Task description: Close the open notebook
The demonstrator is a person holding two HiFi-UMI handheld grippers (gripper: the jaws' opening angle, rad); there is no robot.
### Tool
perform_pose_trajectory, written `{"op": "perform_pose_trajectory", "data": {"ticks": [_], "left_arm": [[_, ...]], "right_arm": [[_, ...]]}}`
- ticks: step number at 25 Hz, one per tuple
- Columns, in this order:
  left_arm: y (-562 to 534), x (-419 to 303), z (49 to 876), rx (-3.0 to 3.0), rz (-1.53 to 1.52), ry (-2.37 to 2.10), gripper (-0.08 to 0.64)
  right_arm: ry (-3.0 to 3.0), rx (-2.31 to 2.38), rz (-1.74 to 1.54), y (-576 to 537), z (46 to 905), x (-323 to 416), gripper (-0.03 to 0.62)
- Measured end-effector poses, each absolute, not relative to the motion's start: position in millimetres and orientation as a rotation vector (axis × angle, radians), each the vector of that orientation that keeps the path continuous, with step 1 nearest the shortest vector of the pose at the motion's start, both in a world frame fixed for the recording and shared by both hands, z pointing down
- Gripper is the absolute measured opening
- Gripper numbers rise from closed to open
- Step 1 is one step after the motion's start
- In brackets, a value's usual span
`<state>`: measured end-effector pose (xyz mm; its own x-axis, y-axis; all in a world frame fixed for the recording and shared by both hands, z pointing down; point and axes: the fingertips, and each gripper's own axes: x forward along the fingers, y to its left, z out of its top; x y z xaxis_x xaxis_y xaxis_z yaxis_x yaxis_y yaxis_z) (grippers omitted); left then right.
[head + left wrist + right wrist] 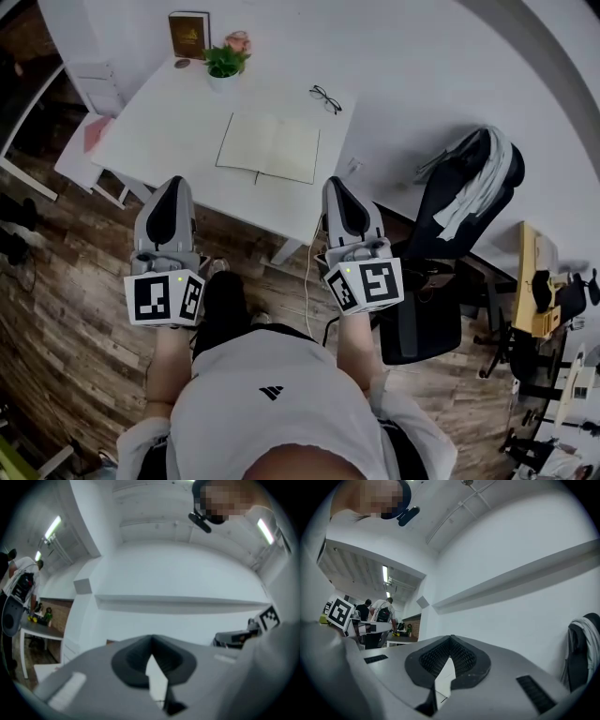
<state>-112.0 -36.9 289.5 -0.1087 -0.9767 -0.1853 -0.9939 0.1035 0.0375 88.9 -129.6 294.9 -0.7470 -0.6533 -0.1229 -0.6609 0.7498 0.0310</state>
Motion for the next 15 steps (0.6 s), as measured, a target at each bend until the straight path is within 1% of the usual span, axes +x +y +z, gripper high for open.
{"op": "perform_pose_trajectory", "data": {"ticks": [15], "left_arm": [[-166,-193,288,-2.157,0.238,2.141,0.008]], "right_arm": [[2.800,-1.203,0.109,-239,294,8,-0.003]]}}
